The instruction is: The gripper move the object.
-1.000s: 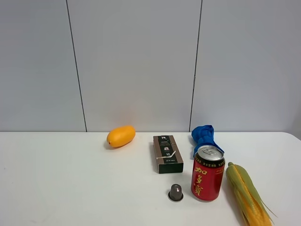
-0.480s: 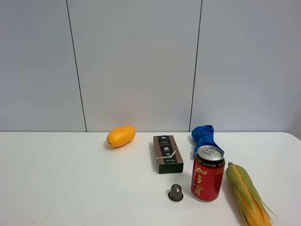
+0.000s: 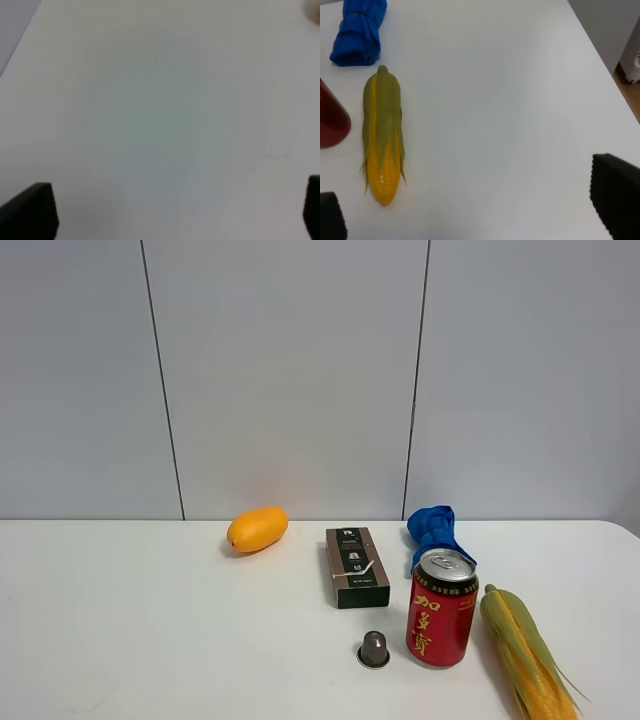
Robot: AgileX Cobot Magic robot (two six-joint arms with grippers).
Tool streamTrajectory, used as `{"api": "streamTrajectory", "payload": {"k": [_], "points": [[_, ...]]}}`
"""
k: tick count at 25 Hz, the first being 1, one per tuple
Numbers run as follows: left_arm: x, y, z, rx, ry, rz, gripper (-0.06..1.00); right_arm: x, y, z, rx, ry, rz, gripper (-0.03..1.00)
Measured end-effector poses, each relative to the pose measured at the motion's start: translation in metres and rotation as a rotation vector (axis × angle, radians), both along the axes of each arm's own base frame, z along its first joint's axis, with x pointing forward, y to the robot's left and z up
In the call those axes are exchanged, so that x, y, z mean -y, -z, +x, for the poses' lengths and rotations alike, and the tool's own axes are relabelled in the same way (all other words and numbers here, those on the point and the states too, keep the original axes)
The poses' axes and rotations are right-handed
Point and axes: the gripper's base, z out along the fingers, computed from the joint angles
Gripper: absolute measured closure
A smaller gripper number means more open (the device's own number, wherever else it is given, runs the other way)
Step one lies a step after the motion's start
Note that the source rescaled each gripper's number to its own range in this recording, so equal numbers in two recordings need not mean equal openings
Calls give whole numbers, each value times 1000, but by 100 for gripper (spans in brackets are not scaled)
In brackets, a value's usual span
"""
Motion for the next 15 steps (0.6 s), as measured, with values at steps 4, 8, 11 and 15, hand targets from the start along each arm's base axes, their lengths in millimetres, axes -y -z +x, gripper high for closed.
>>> {"api": "streamTrajectory", "payload": {"k": [4, 8, 11, 15], "points": [[0, 0, 0, 0, 0, -1, -5, 0, 0, 0, 0, 0, 0, -3], [0, 0, 0, 0, 1, -2, -5, 0, 0, 0, 0, 0, 0, -3], [0, 0, 0, 0, 1, -2, -5, 0, 0, 0, 0, 0, 0, -3], [0, 0, 0, 0, 1, -2, -5, 0, 0, 0, 0, 0, 0, -3]]}}
